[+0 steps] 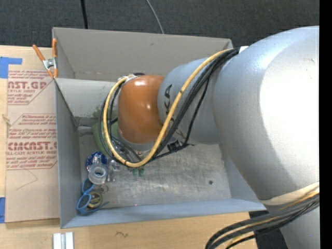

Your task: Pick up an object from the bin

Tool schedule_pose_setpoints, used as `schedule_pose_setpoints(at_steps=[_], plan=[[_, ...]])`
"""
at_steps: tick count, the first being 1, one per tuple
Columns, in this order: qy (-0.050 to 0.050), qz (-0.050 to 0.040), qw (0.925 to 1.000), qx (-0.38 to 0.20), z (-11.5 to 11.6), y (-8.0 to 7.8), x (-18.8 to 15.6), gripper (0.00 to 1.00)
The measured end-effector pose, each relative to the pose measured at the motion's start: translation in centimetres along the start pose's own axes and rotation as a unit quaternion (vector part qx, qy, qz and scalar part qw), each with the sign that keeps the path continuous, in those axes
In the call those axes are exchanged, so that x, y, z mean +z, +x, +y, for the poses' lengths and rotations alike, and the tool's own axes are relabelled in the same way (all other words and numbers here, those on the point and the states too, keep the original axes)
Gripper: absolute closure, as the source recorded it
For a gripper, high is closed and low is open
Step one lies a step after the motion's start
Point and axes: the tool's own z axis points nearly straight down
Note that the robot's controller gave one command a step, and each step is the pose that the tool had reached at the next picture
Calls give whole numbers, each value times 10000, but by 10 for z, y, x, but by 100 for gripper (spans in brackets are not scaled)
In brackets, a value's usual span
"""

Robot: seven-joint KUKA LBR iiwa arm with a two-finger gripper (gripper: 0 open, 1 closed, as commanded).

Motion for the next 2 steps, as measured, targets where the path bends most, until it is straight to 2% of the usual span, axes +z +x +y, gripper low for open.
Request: schedule_pose_setpoints(at_steps=[1, 2], plan=[[4, 23, 10000, -12, 0, 1, 1, 0], [17, 6, 9942, -1072, 35, -14, 29, 0]])
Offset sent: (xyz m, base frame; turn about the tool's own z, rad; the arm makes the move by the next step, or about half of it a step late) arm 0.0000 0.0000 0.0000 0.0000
